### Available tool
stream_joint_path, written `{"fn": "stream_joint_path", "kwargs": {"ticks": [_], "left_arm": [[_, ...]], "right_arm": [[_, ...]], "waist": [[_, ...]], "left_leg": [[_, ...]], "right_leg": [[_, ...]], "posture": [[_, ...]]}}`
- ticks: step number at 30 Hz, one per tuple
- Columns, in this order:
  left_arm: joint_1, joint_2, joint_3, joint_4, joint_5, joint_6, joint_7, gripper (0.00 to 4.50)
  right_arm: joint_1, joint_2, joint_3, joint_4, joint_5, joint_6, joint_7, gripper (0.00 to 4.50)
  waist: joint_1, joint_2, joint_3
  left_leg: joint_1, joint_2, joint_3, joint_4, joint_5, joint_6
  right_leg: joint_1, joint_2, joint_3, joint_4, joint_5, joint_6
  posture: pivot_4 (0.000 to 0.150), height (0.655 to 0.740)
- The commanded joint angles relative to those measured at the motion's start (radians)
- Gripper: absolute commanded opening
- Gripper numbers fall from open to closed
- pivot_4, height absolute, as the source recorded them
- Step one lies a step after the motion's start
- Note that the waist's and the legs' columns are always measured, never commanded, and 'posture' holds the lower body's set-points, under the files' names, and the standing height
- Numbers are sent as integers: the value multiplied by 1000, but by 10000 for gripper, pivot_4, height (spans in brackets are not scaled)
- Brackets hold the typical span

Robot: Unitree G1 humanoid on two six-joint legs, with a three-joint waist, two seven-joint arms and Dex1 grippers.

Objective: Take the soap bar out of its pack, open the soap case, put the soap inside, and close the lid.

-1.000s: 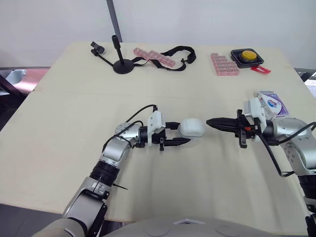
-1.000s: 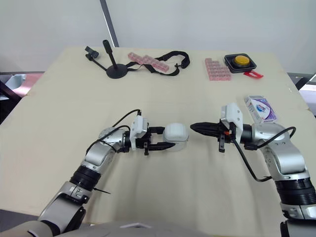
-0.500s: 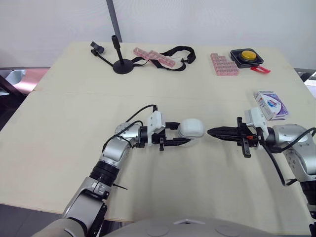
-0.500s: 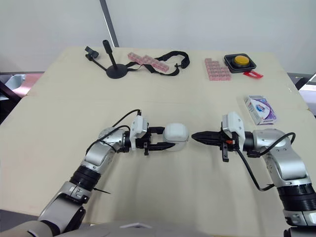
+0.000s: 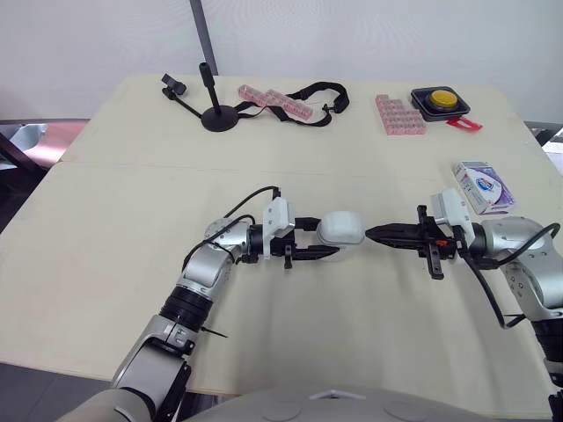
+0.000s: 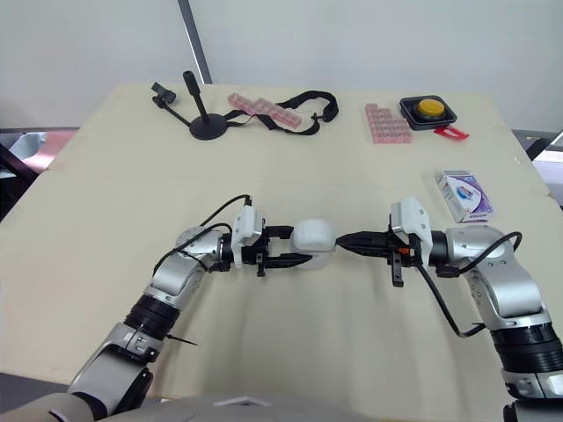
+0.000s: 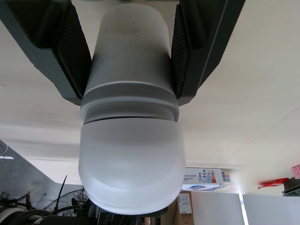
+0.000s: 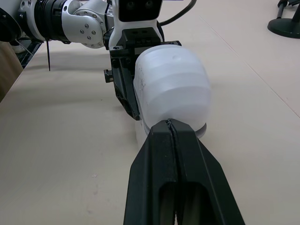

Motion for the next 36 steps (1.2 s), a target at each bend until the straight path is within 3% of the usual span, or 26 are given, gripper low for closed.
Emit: {"fn": "stream_joint_path", "kwargs": {"ticks": [1,36], "left_arm": [[-7,7,-2,-27,1,-8,0,18577],[-7,5,-6,-27,5,-8,7,18577]], "right_arm": [[10,-25,-38,14,8,-14,16,295],[-50,-9,-2,-21,7,9,-18,295]], "waist": [[0,0,0],[-1,0,0]], "left_leg": [[0,0,0,0,0,0],[0,0,0,1,0,0]], "right_leg": [[0,0,0,0,0,0],[0,-1,0,1,0,0]], "posture": [[1500,7143],[1500,7143]]}}
